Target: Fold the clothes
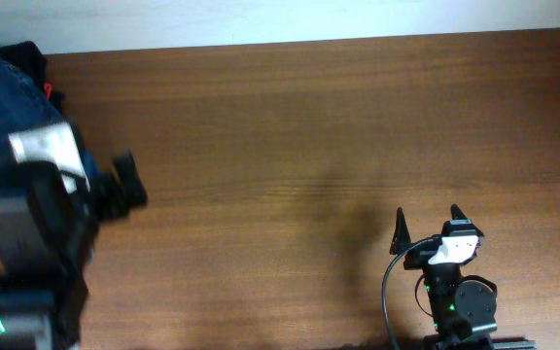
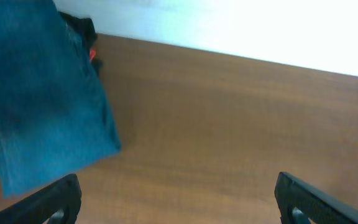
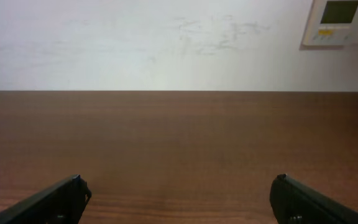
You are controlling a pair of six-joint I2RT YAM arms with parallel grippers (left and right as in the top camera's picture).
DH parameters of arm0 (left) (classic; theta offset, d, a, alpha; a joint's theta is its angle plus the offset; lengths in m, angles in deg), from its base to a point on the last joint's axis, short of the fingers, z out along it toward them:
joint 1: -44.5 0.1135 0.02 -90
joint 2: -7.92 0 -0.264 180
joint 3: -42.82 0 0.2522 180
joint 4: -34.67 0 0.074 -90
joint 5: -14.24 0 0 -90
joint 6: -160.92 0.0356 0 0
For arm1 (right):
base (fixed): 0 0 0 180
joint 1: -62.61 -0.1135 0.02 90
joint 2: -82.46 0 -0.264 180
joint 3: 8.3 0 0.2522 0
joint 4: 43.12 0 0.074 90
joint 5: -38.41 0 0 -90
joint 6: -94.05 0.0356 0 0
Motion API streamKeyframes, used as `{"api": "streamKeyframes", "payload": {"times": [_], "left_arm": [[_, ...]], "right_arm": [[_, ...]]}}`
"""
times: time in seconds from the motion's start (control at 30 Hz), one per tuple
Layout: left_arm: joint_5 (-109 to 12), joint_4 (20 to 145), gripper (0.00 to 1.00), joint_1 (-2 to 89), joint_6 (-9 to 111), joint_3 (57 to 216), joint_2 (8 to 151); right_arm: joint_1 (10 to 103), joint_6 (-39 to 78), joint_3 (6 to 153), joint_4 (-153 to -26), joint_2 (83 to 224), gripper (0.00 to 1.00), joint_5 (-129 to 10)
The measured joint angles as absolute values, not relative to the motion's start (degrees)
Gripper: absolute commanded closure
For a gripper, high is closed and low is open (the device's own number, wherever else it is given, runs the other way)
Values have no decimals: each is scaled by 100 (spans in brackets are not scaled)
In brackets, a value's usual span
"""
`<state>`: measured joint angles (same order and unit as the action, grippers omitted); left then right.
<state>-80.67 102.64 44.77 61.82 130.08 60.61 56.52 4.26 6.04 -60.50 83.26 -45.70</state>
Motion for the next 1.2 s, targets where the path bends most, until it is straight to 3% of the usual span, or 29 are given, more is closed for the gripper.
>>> {"api": "streamKeyframes", "payload": {"times": [0.23,0.43,0.63,1.2], "left_arm": [[-8008,8970,1,4477,6180,10698,4207],[-7667,6236,1,4477,6162,8827,3259],[-7394,4525,1,4477,6162,7485,2833],[-7289,4265,1,4477,6162,5920,1797]], "right_arm": [[5652,424,604,-6052,8326,1,-4570],[5652,426,604,-6052,8326,1,-4573],[5652,422,604,-6050,8326,1,-4570],[5652,420,604,-6050,8326,1,-4568]]}}
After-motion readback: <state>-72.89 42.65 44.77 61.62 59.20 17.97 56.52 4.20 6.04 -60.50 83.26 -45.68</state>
